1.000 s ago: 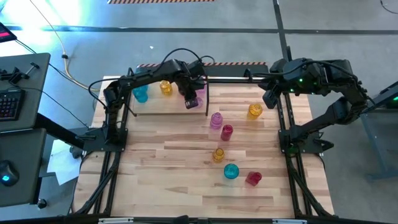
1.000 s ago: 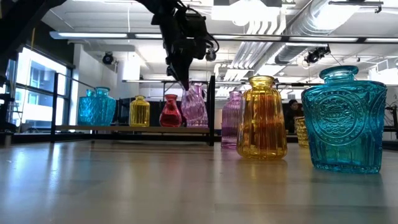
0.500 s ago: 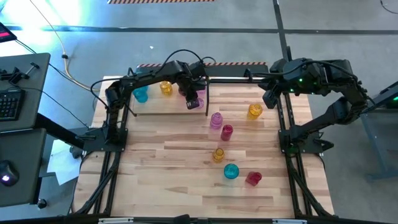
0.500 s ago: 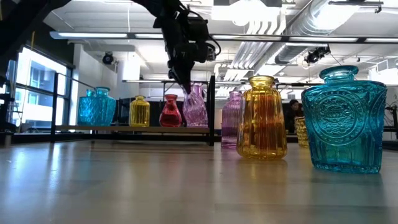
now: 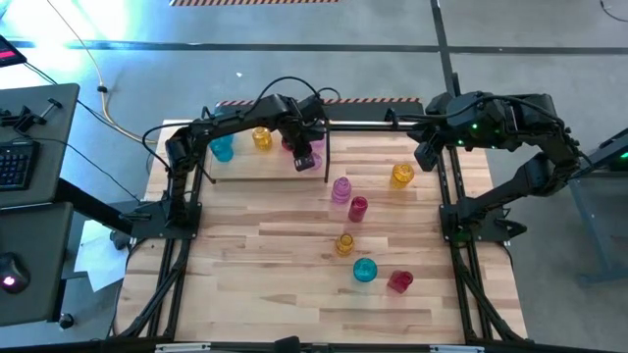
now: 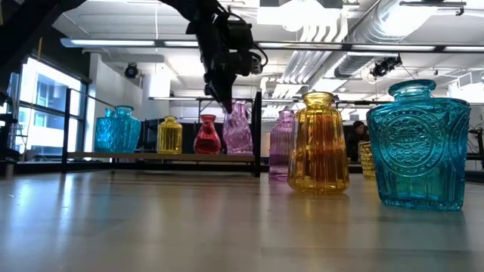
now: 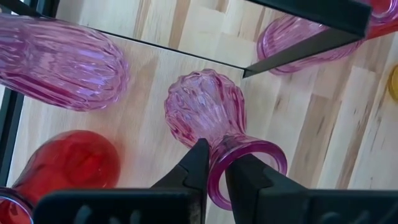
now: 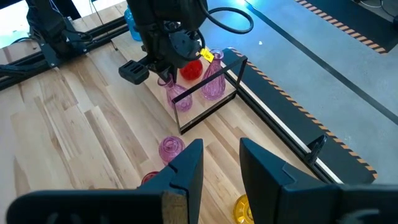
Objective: Sort vases onto shelf
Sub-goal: Put the bottom purple vase on the shelf aligned with the other purple vase
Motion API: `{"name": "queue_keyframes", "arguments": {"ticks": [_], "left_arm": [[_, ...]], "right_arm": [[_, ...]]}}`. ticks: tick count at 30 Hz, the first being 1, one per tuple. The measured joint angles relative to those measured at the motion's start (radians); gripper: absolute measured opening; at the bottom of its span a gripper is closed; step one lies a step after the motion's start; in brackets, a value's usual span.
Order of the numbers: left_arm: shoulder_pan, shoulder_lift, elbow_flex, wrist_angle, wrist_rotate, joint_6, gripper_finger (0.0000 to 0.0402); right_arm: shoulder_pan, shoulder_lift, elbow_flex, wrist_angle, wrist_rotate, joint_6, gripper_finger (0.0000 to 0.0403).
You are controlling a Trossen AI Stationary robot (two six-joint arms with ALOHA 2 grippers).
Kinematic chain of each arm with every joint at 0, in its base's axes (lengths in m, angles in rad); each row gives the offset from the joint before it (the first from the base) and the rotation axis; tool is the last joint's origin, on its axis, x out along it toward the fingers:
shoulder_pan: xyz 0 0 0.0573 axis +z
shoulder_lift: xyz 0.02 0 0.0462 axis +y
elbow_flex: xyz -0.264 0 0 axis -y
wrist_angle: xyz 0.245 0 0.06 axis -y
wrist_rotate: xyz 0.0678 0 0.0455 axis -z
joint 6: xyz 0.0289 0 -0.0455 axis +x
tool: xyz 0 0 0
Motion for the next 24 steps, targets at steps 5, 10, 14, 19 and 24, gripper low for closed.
{"name": "queue_keyframes", "arguments": {"ticks": [5,10,14,19,24], "left_arm": [[0.0,0.0,0.0,0.007,0.001,-0.007,0.0033],[0.0,0.0,0.0,0.007,0.001,-0.009,0.0032],[0.0,0.0,0.0,0.007,0.002,-0.012,0.0036],[0.0,0.0,0.0,0.008,0.003,-0.032,0.0041],[0.001,0.0,0.0,0.009,0.003,-0.032,0.0046]], "right_arm": [[0.0,0.0,0.0,0.0,0.0,0.0,0.0087],[0.0,0.0,0.0,0.0,0.0,-0.002,0.0087],[0.0,0.0,0.0,0.0,0.0,-0.003,0.0087],[0.0,0.0,0.0,0.0,0.0,-0.003,0.0087],[0.0,0.0,0.0,0.0,-0.001,-0.003,0.0087]]}}
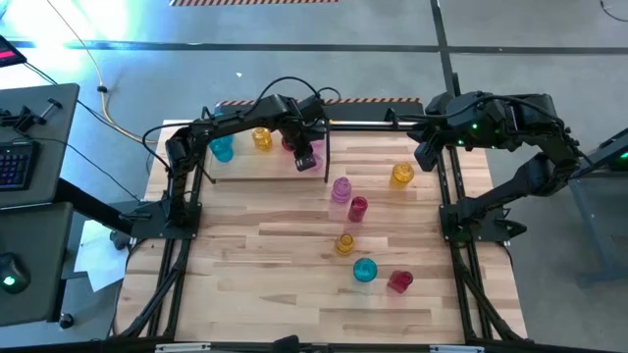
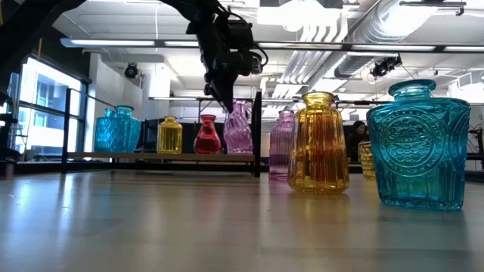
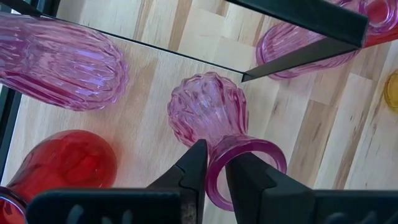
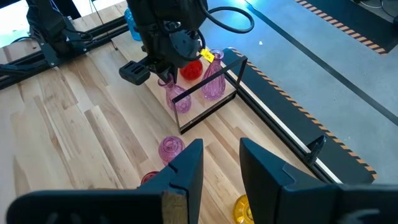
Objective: Sort vases onto shelf
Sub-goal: Put the bottom purple vase on the shelf aligned with the other purple vase
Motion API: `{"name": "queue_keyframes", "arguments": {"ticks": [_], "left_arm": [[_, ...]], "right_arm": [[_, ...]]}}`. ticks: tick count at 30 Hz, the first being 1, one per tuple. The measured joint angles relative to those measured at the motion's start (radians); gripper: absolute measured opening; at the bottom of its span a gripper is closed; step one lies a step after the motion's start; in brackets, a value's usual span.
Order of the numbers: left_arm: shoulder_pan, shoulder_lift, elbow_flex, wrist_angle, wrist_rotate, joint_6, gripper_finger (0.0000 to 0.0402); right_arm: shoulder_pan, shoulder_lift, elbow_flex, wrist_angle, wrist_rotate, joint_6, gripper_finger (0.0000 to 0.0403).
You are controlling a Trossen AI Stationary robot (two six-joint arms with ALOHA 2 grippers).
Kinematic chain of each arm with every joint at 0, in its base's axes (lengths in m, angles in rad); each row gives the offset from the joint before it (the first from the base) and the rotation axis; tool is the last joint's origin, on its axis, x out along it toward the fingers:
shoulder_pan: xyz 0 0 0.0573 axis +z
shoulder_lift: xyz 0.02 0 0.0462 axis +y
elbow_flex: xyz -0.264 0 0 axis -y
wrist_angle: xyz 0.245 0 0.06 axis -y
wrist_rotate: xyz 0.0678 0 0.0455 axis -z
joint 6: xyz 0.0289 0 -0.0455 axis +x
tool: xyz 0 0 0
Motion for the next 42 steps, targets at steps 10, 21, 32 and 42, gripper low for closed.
{"name": "queue_keyframes", "arguments": {"ticks": [10,21,32,42], "left_arm": [[0.001,0.012,0.0,0.023,0.0,-0.011,0.0059],[0.002,0.012,0.001,0.051,-0.048,-0.003,0.006],[-0.003,0.012,0.0,0.05,-0.053,0.001,0.006],[-0.003,0.01,0.0,0.048,-0.054,0.025,0.0062]], "right_arm": [[0.0,0.0,0.0,0.0,-0.02,0.003,0.0087],[0.0,0.0,0.0,0.0,-0.023,0.002,0.0087],[0.0,0.0,0.0,0.0,-0.023,0.01,0.0087],[0.0,0.0,0.0,0.0,-0.023,0.018,0.0087]]}}
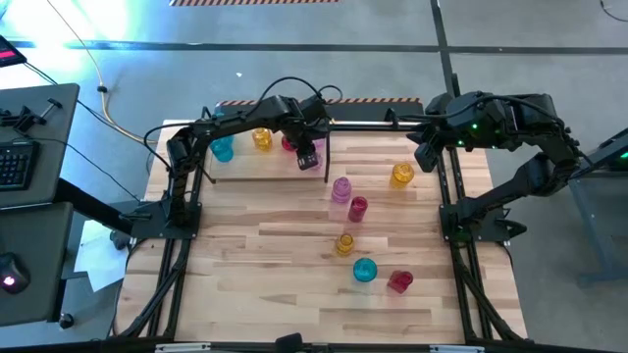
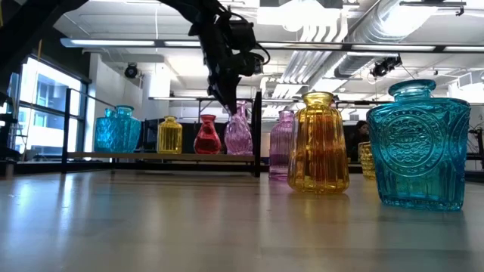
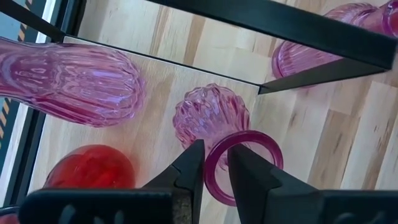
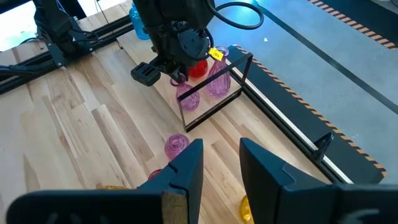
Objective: Sort vases onto shelf
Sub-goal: Put the bottom purple vase on the shelf aligned with the other purple vase
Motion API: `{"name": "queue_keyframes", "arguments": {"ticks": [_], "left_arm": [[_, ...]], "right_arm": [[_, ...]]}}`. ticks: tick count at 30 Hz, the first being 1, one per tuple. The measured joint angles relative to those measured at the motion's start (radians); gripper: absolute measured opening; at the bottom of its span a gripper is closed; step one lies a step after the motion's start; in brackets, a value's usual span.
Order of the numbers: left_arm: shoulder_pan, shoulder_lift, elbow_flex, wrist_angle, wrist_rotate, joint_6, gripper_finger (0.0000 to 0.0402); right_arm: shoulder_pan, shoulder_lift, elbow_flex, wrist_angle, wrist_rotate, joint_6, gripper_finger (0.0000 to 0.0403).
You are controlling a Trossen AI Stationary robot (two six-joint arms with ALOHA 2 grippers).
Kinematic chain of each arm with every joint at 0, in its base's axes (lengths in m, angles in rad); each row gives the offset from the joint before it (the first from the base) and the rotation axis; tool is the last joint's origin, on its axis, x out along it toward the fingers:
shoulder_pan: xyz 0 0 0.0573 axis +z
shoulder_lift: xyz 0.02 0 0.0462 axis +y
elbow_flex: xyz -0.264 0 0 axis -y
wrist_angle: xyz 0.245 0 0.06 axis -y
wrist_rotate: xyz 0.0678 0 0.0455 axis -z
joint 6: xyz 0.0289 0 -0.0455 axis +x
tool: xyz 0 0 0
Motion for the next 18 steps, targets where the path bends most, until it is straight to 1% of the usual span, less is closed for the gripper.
{"name": "queue_keyframes", "arguments": {"ticks": [4,12,18], "left_arm": [[0.0,-0.002,0.0,-0.006,0.0,-0.001,0.0077],[0.0,-0.002,0.0,-0.007,0.0,-0.001,0.0123],[0.0,-0.003,0.0,-0.007,-0.008,-0.001,0.0133]], "right_arm": [[0.0,0.0,0.0,0.0,0.0,0.0,0.0087],[0.0,0.0,0.0,0.0,-0.004,0.0,0.0087],[0.0,0.0,0.0,0.0,-0.004,0.0,0.0087]]}}
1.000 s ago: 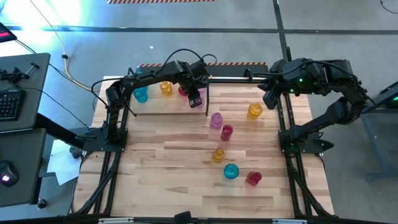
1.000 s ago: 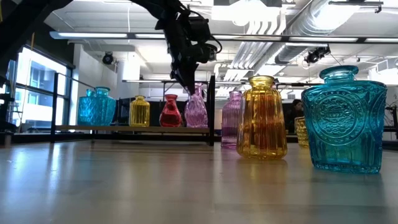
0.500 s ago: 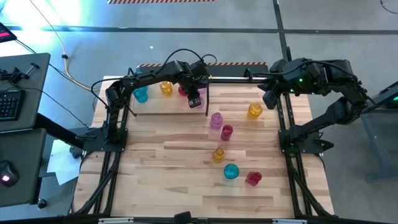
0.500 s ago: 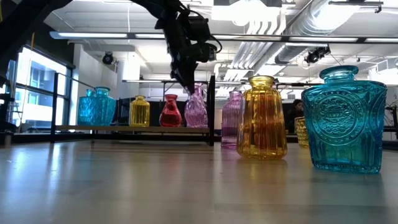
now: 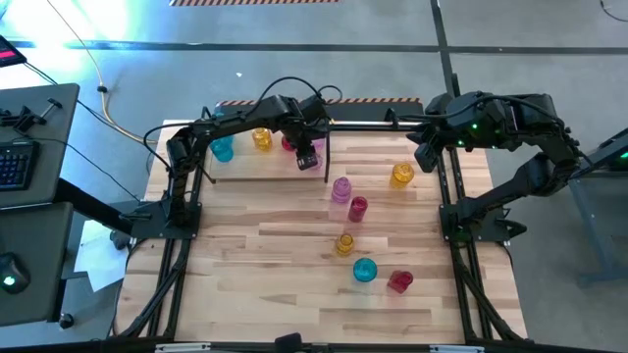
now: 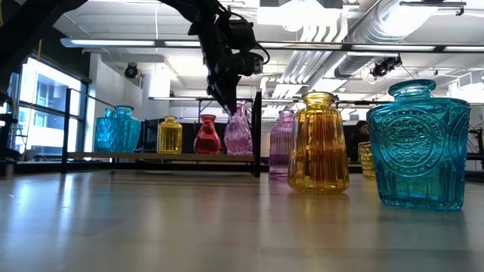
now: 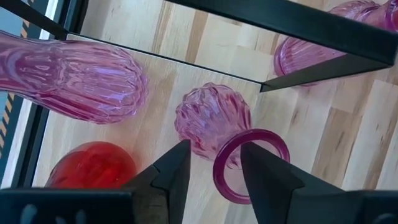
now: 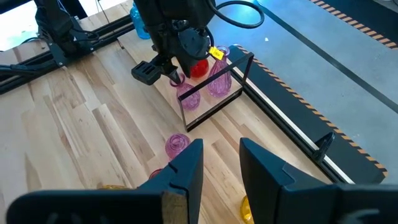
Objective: Sort vases onto shelf
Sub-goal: Put the bottom purple vase on the shelf aligned with the other purple vase
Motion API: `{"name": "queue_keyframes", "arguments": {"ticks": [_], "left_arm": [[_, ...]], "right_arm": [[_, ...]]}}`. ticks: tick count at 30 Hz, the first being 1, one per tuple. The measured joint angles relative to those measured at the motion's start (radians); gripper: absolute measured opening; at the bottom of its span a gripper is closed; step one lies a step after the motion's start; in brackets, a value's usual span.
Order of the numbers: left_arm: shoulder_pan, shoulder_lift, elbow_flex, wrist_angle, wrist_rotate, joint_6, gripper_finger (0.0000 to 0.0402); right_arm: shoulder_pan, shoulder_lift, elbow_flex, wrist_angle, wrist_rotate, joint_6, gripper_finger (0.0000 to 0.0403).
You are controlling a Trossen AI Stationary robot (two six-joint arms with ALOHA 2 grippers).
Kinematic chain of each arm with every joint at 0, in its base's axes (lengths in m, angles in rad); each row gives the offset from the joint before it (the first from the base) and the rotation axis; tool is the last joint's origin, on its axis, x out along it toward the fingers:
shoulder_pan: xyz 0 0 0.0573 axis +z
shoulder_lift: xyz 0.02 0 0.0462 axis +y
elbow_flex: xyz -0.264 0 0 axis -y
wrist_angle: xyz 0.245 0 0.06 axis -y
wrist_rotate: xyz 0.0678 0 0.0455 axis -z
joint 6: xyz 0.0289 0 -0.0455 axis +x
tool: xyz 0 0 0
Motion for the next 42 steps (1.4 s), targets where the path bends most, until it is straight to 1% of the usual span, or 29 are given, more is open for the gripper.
{"name": "queue_keyframes", "arguments": {"ticks": [2,7,10,15,20,22,24,27,30,32,35,37,39,42], "left_arm": [[0.0,0.0,0.017,-0.015,-0.002,0.001,0.0133],[0.0,-0.001,0.118,-0.02,-0.005,0.009,0.0134],[0.006,-0.003,0.154,-0.019,-0.005,0.008,0.0134],[0.008,-0.002,0.155,-0.054,-0.014,0.001,0.0134],[-0.01,-0.002,0.155,-0.098,-0.027,-0.014,0.0134],[-0.02,-0.007,0.154,-0.134,0.003,-0.015,0.0133],[-0.038,-0.013,0.154,-0.151,0.031,0.018,0.013],[-0.078,-0.013,0.154,-0.189,0.034,0.119,0.0112],[-0.118,-0.013,0.154,-0.201,0.033,0.227,0.0078],[-0.14,-0.013,0.146,-0.18,0.007,0.26,0.0052],[-0.154,-0.013,0.13,-0.097,-0.051,0.268,0.0013],[-0.151,-0.013,0.125,-0.041,-0.058,0.255,0.0005],[-0.149,-0.013,0.119,-0.002,-0.064,0.244,0.0006],[-0.149,-0.013,0.116,-0.017,-0.102,0.237,0.0001]], "right_arm": [[0.0,0.0,0.0,0.0,0.0,0.0,0.0087],[0.0,0.0,0.0,0.0,0.0,0.0,0.0087],[0.0,0.0,0.0,0.0,-0.001,0.001,0.0087],[0.001,0.0,0.0,0.0,-0.019,0.008,0.0087],[0.029,0.0,0.0,0.0,-0.018,0.008,0.0087],[0.041,0.0,0.0,0.0,-0.01,0.016,0.0087],[0.051,0.0,0.0,-0.003,0.001,0.021,0.0087],[0.065,0.0,0.0,-0.021,0.012,0.04,0.0087],[0.082,0.0,0.0,-0.019,0.027,0.045,0.0087],[0.093,0.0,0.0,-0.019,0.036,0.046,0.0087],[0.106,0.0,0.0,-0.019,0.049,0.057,0.0087],[0.114,0.0,0.0,-0.019,0.055,0.06,0.0087],[0.12,0.0,0.0,-0.019,0.06,0.061,0.0087],[0.122,0.0,0.0,-0.019,0.06,0.064,0.0087]]}}
